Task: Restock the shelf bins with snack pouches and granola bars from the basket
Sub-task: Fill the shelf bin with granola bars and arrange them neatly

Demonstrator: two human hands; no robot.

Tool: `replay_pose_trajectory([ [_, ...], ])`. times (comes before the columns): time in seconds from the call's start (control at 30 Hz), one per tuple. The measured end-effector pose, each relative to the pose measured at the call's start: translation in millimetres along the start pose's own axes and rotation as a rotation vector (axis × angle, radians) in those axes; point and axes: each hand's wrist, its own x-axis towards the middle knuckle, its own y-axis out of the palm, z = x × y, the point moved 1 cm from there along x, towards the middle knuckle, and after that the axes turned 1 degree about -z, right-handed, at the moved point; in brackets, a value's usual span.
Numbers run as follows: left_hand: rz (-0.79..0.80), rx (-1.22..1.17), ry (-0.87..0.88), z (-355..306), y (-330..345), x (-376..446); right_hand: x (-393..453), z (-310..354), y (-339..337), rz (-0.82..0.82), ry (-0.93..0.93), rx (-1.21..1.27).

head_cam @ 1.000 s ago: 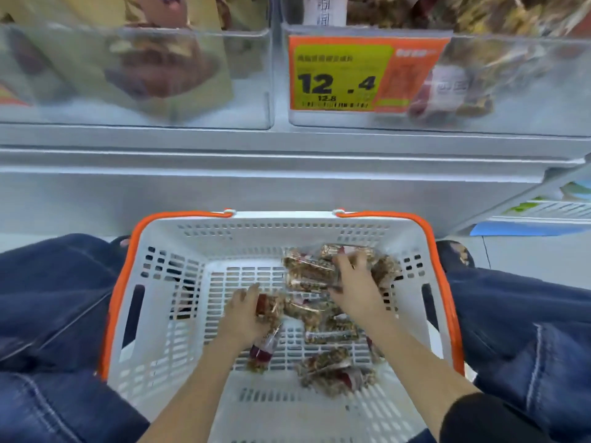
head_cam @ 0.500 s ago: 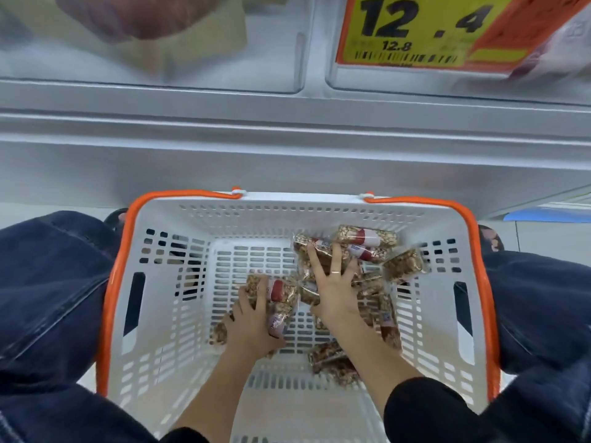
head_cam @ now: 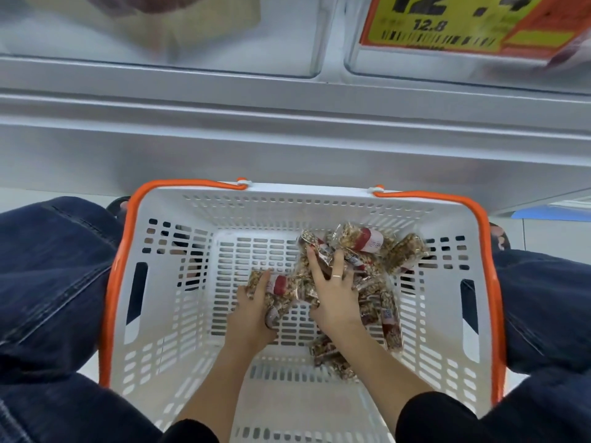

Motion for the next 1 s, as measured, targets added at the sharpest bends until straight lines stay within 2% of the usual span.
replay_pose_trajectory([
  [0.17, 0.08, -0.347, -0.086, -5.2, -0.4, -14.9, -8.5, -7.9, -3.5, -0.026, -0.025, 0.112],
  [0.37, 0.167, -0.574, -0.164, -6.3, 0.6, -26.0, -8.7, -19.6, -4.7, 0.042, 0.028, -0.016],
  [0.47, 0.154, -0.719, -0.221, -4.2, -3.4, -30.7, -6.6, -22.6, -3.2, 0.07, 0.036, 0.057],
  [0.67, 0.045, -0.894, -0.34, 1.0, -14.2, -20.2, -21.7, -14.9, -1.3, -0.013, -0.053, 0.106],
  [0.77, 0.031, -0.885, -0.314, -7.6, -22.7, -19.9, -32.3, -12.2, -5.1, -0.014, -0.082, 0.142],
  [0.9, -0.078, -0.665, -0.194, -22.6, -35.9, -31.3, -45.4, -5.8, -23.2, -0.082, -0.058, 0.255],
  [1.0, -0.133, -0.751, -0.156, -44.3, -57.2, -46.2, -63.2, -3.7, -42.9, -0.183, -0.017, 0.392],
])
